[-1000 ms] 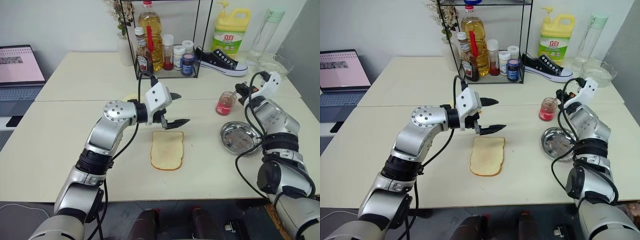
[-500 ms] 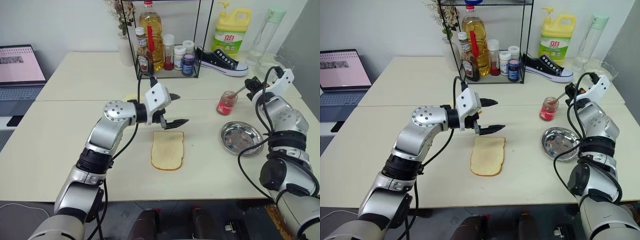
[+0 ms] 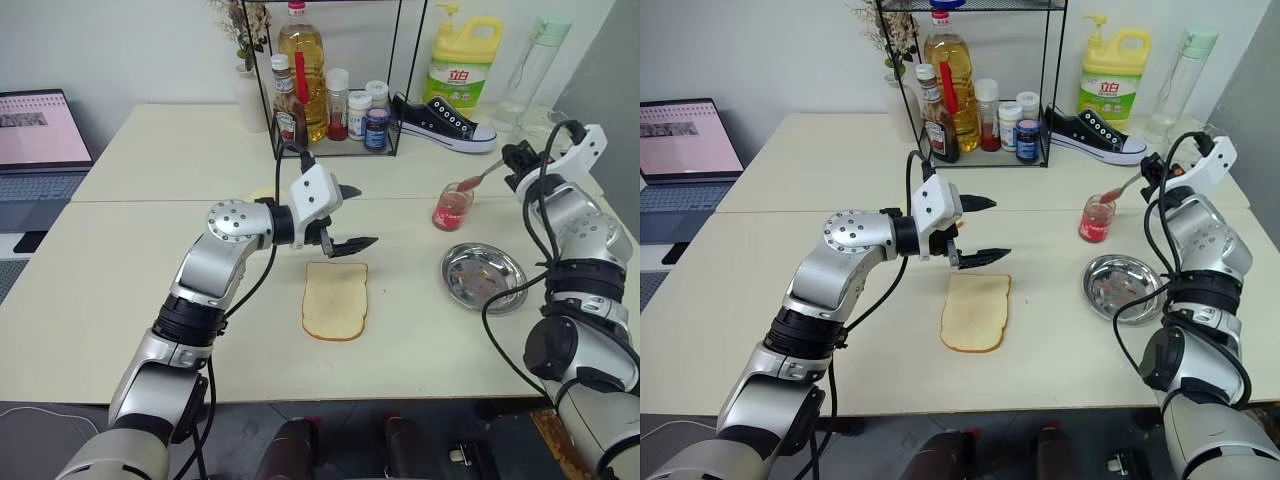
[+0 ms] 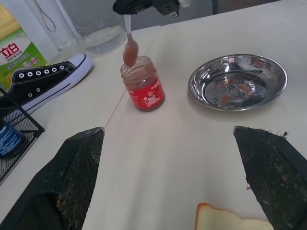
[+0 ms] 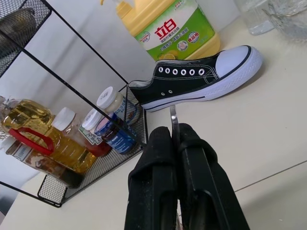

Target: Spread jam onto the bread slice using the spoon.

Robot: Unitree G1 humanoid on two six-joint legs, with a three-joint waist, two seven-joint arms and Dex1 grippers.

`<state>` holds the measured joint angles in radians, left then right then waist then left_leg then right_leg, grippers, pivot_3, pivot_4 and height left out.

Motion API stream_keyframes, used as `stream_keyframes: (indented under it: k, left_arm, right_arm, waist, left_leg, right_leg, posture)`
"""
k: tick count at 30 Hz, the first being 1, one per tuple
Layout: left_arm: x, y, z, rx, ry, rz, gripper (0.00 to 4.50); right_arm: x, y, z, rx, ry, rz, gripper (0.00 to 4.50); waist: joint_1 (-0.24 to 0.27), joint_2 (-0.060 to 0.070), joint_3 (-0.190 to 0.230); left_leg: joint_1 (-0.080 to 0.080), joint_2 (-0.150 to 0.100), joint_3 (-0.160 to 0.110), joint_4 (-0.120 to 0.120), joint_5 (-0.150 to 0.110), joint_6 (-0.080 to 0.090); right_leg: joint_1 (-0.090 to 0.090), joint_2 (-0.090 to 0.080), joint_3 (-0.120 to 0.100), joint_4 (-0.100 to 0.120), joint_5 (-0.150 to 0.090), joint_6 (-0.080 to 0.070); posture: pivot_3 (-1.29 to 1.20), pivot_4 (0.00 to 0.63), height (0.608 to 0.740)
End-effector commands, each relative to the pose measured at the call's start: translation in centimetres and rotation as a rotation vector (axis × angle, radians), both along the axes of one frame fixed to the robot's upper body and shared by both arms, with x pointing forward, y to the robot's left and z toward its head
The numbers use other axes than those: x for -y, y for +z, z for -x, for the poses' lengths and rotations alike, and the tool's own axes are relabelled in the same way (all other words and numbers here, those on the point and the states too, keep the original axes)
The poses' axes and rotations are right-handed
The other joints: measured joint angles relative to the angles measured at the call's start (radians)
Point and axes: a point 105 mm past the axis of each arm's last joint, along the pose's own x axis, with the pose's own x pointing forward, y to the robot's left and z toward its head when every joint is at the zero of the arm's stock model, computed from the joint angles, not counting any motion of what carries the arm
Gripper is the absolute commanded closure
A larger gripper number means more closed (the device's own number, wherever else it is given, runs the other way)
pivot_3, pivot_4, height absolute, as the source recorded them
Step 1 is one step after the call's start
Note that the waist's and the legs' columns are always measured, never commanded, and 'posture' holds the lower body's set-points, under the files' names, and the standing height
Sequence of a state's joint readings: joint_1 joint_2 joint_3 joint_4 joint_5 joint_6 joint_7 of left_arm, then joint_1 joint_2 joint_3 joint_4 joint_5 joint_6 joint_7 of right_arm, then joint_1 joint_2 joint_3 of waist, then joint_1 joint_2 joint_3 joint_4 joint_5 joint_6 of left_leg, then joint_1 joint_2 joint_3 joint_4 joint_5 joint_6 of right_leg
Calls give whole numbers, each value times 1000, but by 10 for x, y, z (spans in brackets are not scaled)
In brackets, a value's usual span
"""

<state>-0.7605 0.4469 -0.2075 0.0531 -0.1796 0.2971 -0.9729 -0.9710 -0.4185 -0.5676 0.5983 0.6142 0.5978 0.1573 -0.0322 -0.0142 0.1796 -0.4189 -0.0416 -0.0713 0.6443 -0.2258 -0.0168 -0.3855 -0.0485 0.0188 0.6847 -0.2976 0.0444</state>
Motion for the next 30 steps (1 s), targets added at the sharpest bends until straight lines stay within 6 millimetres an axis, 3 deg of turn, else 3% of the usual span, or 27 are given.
stream_keyframes:
  k: [1,9,12,14,19,22,25,30]
  left_arm:
    - [0,14,2,50,-12,12,0]
    - [-13,18,-4,51,17,8,0]
    - [-22,15,-1,21,18,19,0]
    - [-31,8,7,-10,1,13,0]
    - [-64,-6,42,-147,-16,52,0]
    - [-81,-19,62,-201,19,35,0]
    - [-95,-33,81,-247,54,6,0]
    - [-114,-61,117,-337,122,-24,0]
  right_arm:
    - [4,31,6,98,-8,-30,4483]
    - [-6,51,18,142,32,-112,4483]
    - [-28,62,27,166,106,-110,4483]
    - [-48,65,35,171,169,-69,4483]
    - [-122,62,70,196,406,82,4483]
    - [-167,59,100,258,608,108,4483]
    - [-201,41,125,279,761,220,4483]
    - [-238,-4,155,325,929,476,4483]
  waist:
    - [0,0,0]
    - [0,0,0]
    - [-1,0,0]
    - [-3,0,0]
    - [-17,1,0]
    - [-19,2,0]
    - [-17,2,0]
    - [-8,2,0]
  left_leg:
    - [0,0,0,0,0,0]
    - [0,0,0,0,0,0]
    - [-1,0,0,0,0,0]
    - [-1,0,0,0,0,0]
    - [-1,2,0,-1,0,0]
    - [-1,1,-1,-1,0,0]
    - [-1,1,-2,-1,0,0]
    - [0,1,-3,-1,0,0]
  right_leg:
    - [0,0,0,0,0,0]
    - [-1,0,0,0,0,0]
    - [-2,-1,0,2,0,0]
    - [-3,-3,0,2,0,0]
    - [-4,-3,1,3,-1,-1]
    - [-4,-4,0,4,-1,-1]
    - [-4,-4,0,3,-1,-1]
    - [-2,-4,-1,0,-1,-1]
  posture:
    - [0,150,740]
    - [0,150,740]
    - [0,150,740]
    - [0,150,740]
    - [0,150,740]
    - [0,150,740]
    - [0,150,740]
    - [0,150,740]
